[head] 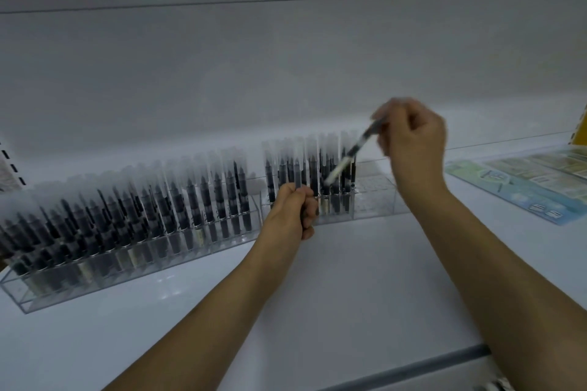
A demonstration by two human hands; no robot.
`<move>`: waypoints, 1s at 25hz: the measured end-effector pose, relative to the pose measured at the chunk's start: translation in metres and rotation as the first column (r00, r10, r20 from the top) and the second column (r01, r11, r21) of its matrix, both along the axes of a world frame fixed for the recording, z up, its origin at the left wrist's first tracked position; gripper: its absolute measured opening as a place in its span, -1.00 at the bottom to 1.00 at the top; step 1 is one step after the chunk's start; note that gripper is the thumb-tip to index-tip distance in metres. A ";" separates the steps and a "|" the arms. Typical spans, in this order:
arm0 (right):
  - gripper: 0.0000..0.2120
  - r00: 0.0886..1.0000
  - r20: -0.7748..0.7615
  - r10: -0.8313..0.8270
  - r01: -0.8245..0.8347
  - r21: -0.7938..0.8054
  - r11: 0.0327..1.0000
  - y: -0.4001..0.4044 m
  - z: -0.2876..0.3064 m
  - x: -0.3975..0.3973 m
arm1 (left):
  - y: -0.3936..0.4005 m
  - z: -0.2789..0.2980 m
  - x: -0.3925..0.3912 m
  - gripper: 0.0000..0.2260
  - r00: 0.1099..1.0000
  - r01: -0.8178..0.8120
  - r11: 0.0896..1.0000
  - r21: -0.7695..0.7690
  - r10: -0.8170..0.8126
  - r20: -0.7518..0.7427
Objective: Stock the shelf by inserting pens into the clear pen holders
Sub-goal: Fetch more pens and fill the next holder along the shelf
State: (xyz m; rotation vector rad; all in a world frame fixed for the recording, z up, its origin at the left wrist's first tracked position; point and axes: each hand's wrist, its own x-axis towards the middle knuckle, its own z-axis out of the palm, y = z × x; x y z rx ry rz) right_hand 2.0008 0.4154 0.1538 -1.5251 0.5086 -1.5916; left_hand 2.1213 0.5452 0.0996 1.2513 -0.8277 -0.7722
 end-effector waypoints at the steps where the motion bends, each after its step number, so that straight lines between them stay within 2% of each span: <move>1: -0.72 0.986 0.069 -0.152 0.154 -0.026 0.988 -0.008 0.001 -0.004 | -0.001 0.001 0.000 -0.78 1.000 -0.012 1.000 0.011 0.012 -0.022; 2: -0.69 0.958 0.074 -0.276 0.282 -0.077 0.956 -0.014 0.000 -0.007 | -0.002 0.001 0.000 -0.79 0.999 -0.017 1.000 0.023 0.018 -0.026; 4: -0.68 0.923 -0.043 -0.383 0.369 -0.192 0.910 -0.022 -0.006 -0.006 | -0.001 0.001 -0.001 -0.79 1.000 -0.006 0.999 0.050 0.006 -0.002; 7: -0.72 0.904 -0.252 -0.344 0.272 -0.282 0.920 -0.023 -0.013 0.002 | 0.001 0.000 -0.002 -0.79 0.999 0.027 0.997 0.073 -0.030 0.039; 10: -0.74 0.898 -0.326 -0.297 0.192 -0.318 0.928 -0.024 -0.015 0.006 | 0.004 0.002 -0.003 -0.79 0.997 0.040 0.996 0.080 -0.046 0.069; 12: -0.72 0.818 -0.471 -0.331 0.129 -0.409 0.903 -0.029 -0.019 0.008 | 0.005 0.002 -0.004 -0.79 0.996 0.058 0.995 0.079 -0.064 0.069; 14: -0.70 0.721 -0.617 -0.315 0.039 -0.418 0.908 -0.033 -0.023 0.009 | 0.006 0.002 -0.004 -0.79 0.994 0.072 0.995 0.075 -0.078 0.077; 17: -0.65 0.628 -0.726 -0.281 -0.029 -0.382 0.924 -0.038 -0.021 0.003 | 0.008 0.002 -0.004 -0.79 0.992 0.079 0.995 0.065 -0.085 0.096; 19: -0.56 0.518 -0.804 -0.291 -0.063 -0.375 0.925 -0.039 -0.021 0.001 | 0.010 0.001 -0.006 -0.79 0.988 0.081 0.995 0.064 -0.088 0.127; 21: -0.46 0.434 -0.829 -0.352 0.002 -0.390 0.921 -0.036 -0.021 0.001 | 0.011 0.002 -0.006 -0.79 0.982 0.080 0.995 0.064 -0.090 0.165; 22: -0.41 0.460 -0.799 -0.387 0.075 -0.400 0.914 -0.035 -0.019 0.001 | 0.012 0.003 -0.006 -0.79 0.980 0.080 0.995 0.058 -0.089 0.179; 23: -0.38 0.541 -0.738 -0.403 0.153 -0.385 0.910 -0.034 -0.015 -0.001 | 0.013 0.004 -0.006 -0.79 0.978 0.082 0.996 0.047 -0.089 0.187; 24: -0.37 0.664 -0.648 -0.374 0.191 -0.336 0.922 -0.032 -0.010 -0.004 | 0.014 0.006 -0.006 -0.80 0.977 0.086 0.996 0.036 -0.091 0.193; 25: -0.38 0.788 -0.546 -0.284 0.154 -0.272 0.950 -0.028 -0.005 -0.007 | 0.015 0.007 -0.006 -0.80 0.975 0.090 0.996 0.026 -0.093 0.201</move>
